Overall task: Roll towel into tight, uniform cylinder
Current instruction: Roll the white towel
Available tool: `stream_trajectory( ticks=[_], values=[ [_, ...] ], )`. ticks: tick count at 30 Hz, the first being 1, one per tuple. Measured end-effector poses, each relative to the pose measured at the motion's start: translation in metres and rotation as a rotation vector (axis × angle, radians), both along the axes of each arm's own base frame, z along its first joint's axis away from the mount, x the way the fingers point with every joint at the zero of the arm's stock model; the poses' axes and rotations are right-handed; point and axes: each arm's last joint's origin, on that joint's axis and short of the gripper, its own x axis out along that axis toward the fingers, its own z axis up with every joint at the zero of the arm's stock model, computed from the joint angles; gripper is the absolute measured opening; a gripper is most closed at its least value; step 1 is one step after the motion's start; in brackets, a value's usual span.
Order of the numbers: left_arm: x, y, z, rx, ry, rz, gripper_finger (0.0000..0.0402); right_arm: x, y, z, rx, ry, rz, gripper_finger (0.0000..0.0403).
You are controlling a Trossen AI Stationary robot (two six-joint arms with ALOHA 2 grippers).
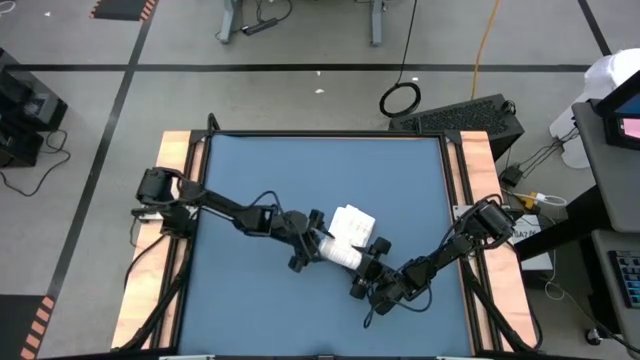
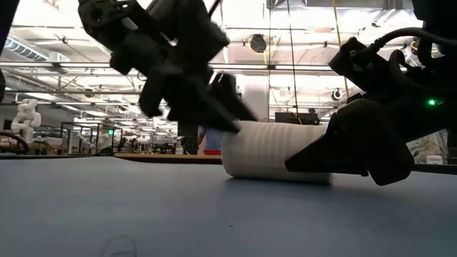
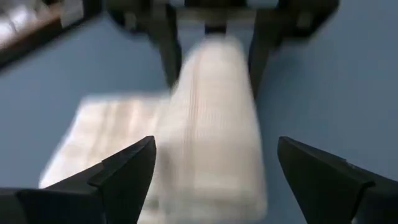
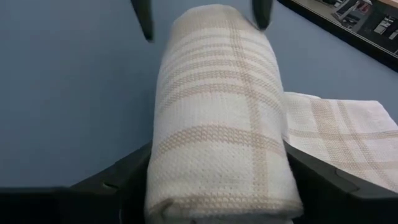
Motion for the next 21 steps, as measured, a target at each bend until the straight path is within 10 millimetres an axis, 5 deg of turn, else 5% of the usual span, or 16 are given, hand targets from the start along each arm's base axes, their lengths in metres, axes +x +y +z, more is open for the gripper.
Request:
stream_trajectory(
  ticks=[15,21],
  values=[
    [0.009,0.015,-0.052,0.011,0.120,0.116,0.0354,0.006,-0.013,-0.003,0.019,0.046,-0.022,0.0278],
    [0.008,0.014,-0.053,-0.041,0.135,0.144,0.0342,0.013,-0.022,-0.002,0.067,0.073,-0.012,0.0272]
  ],
)
